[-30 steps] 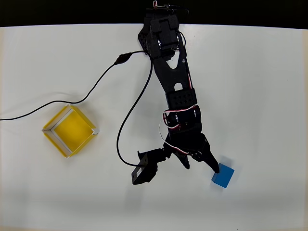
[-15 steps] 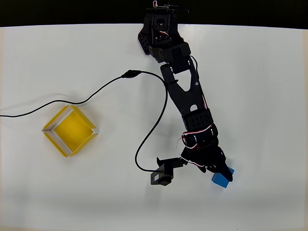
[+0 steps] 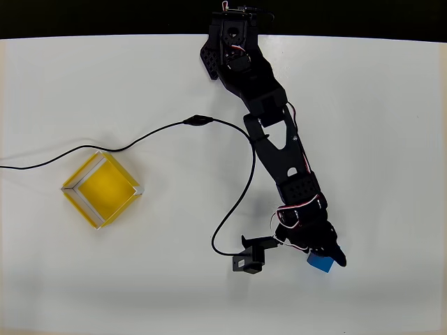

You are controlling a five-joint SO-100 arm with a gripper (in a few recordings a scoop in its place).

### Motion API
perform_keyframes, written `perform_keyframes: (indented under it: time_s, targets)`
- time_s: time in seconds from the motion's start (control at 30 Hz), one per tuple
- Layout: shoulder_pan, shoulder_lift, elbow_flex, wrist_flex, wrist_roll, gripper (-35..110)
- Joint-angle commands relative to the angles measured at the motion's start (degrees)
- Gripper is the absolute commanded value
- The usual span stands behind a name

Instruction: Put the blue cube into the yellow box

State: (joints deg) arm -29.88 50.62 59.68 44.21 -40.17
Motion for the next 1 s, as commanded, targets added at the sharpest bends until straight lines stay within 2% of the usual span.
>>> perform_keyframes:
  time_s: [0.0,0.53,0.97]
  targets:
    - [-0.3,2.1,-8.0,0.9,-0.9,44]
    - [0.5,-4.8,-13.8,0.3,-3.4,42]
    - [-0.4,-6.1,-14.3,-0.3,-4.0,27]
